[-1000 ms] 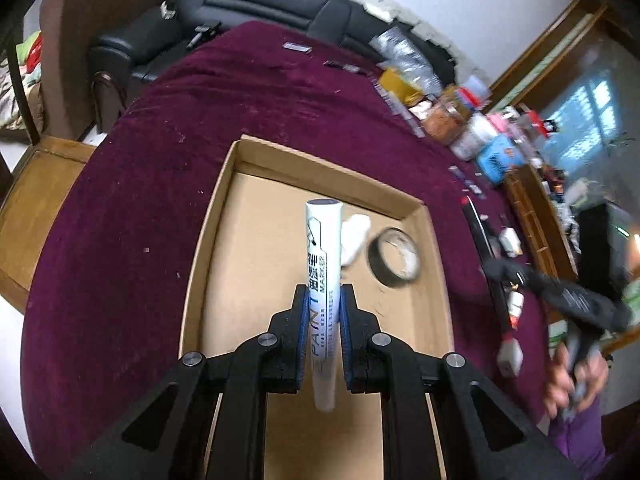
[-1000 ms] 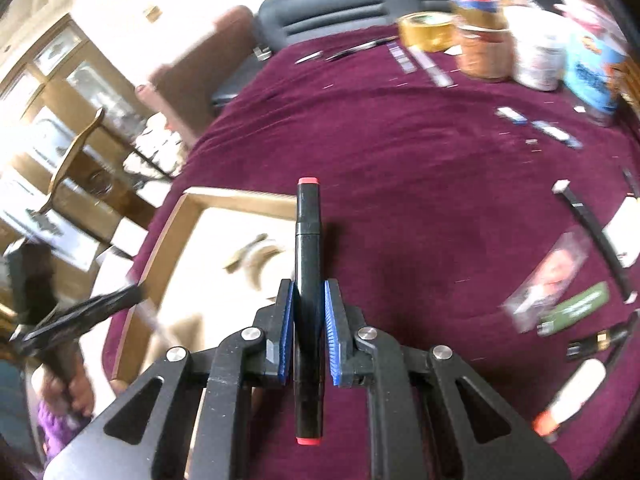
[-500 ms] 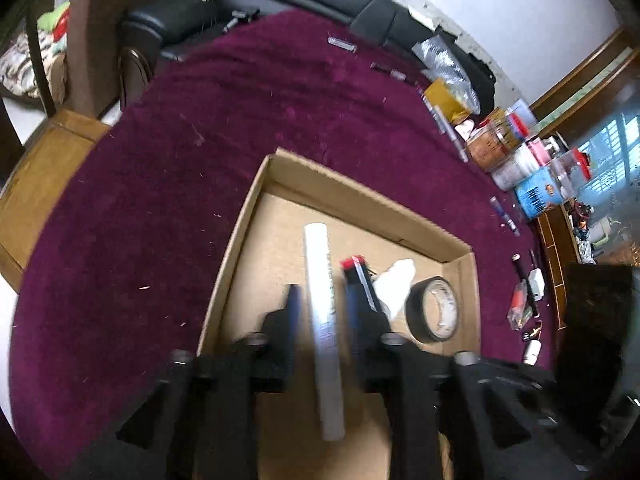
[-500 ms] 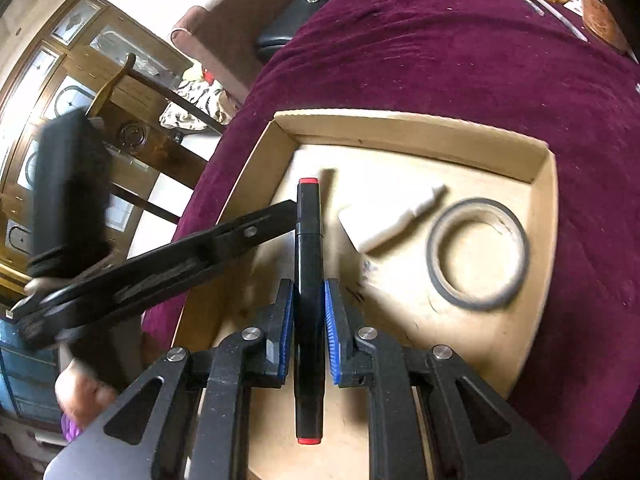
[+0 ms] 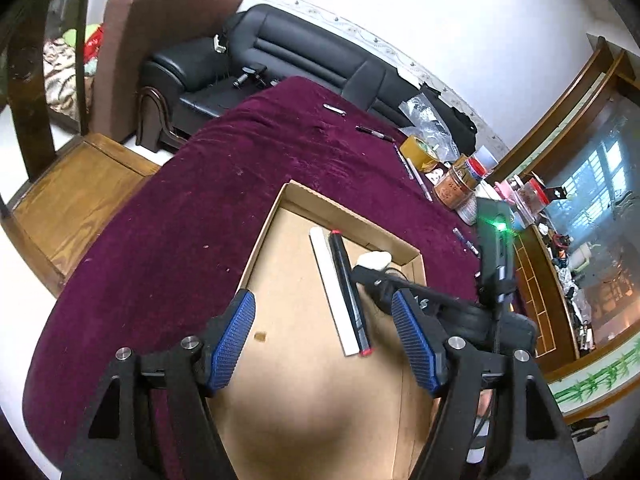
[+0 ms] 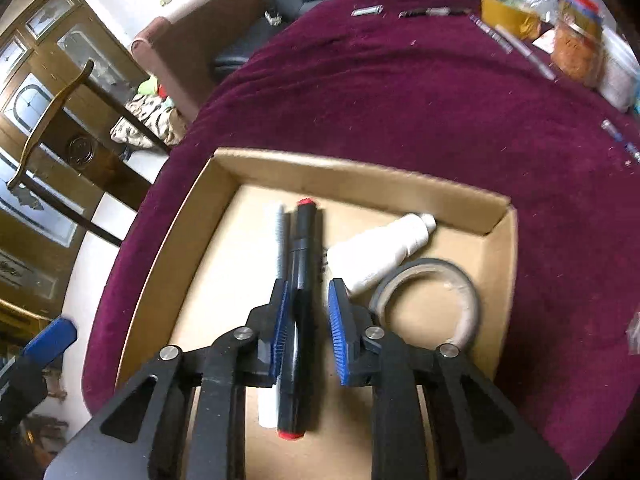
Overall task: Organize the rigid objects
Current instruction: 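Lower both markers into the cardboard box and open both tools, then grasp the clear plastic blister pack with the left tool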
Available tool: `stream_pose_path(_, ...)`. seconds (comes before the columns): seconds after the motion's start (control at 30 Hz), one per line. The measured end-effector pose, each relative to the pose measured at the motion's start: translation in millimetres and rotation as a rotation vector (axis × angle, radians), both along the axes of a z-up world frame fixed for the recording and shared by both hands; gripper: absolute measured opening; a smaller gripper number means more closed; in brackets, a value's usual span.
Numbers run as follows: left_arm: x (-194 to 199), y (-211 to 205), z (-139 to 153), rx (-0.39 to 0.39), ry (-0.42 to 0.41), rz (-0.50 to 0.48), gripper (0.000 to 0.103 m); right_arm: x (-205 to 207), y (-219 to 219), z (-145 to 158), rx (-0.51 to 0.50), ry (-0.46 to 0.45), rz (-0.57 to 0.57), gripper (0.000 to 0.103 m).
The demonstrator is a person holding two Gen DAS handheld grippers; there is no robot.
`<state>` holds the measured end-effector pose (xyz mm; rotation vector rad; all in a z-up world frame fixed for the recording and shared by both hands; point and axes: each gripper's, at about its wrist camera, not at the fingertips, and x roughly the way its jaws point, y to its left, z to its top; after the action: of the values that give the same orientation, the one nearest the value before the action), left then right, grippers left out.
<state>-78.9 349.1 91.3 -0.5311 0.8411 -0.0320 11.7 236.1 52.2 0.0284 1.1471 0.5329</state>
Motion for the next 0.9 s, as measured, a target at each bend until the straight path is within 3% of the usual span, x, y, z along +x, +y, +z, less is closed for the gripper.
stream_pose_path(0.2,-17,-26,9,0.067,-0.015,-0.004,0.066,-23,-27,35,0.042,-0.091,0.004,0.019)
stream_pose_path(0.23,-19,-32,11,0.073,-0.019,-0.013,0.066,-31,-37,45,0.039,-0.126,0.006,0.025)
stream_pose_path(0.33,-26,-56,16,0.091,-0.039,-0.056,0.066,-52,-73,70,0.025,-0.250,-0.020,0.059)
stream_pose_path(0.43,-33,-87,20,0.101,-0.061,-0.109,0.066,-80,-127,100,-0.015,-0.442,-0.100,0.062)
stream_pose_path(0.57,-35,-137,18,0.103,-0.075,-0.223,0.079,-119,-198,120,-0.129,-0.701,-0.270,0.103)
stream_pose_path(0.6,-34,-150,15,0.110,-0.071,-0.250,0.079,-124,-217,117,-0.160,-0.731,-0.312,0.103)
stream_pose_path(0.63,-35,-159,15,0.117,-0.064,-0.268,0.079,-124,-234,113,-0.200,-0.722,-0.346,0.103)
stream_pose_path(0.7,-29,-183,8,0.128,-0.032,-0.316,0.079,-113,-269,100,-0.261,-0.615,-0.413,0.103)
stream_pose_path(0.9,-13,-238,7,0.171,-0.011,-0.405,0.079,-90,-372,66,-0.090,-0.465,-0.641,0.103)
